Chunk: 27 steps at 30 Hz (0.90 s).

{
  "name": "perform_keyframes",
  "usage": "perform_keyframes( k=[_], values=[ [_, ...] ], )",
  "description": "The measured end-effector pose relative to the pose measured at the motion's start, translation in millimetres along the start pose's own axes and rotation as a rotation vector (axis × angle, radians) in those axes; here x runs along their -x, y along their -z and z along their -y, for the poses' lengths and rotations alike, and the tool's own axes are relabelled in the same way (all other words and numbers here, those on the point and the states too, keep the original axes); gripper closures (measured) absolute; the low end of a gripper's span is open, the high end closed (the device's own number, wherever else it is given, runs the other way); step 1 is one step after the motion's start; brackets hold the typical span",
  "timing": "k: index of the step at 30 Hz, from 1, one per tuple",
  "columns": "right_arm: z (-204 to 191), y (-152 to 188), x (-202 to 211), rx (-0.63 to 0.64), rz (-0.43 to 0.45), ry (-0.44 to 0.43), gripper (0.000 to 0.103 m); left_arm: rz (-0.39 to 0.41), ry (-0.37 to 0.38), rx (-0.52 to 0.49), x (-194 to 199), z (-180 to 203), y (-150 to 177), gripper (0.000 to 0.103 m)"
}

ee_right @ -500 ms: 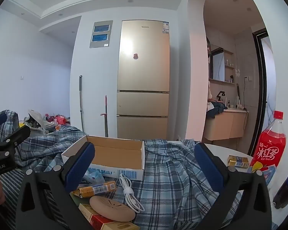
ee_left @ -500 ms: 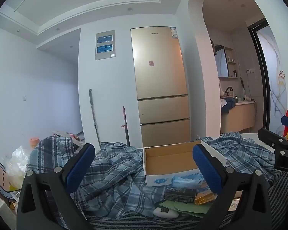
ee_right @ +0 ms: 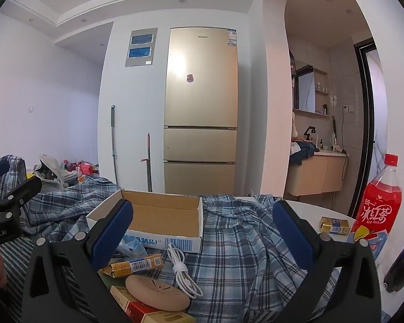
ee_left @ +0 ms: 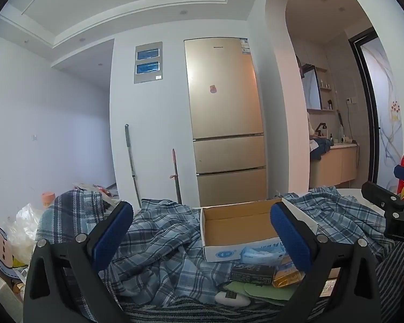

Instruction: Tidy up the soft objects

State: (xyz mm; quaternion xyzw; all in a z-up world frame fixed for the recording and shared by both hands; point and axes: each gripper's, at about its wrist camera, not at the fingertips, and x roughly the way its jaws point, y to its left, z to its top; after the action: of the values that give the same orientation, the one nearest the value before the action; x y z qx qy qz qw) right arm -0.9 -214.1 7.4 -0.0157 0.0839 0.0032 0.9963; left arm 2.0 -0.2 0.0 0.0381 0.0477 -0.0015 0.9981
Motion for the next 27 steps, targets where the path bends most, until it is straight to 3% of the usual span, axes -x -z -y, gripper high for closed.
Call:
perform_keyframes(
  k=[27],
  values=[
    [-1.5, 1.7, -3.9, -0.006, -0.012, 0.001, 0.0, 0.021, -0.007, 0.011, 7.5, -3.0, -4.2, 0.0]
  ],
)
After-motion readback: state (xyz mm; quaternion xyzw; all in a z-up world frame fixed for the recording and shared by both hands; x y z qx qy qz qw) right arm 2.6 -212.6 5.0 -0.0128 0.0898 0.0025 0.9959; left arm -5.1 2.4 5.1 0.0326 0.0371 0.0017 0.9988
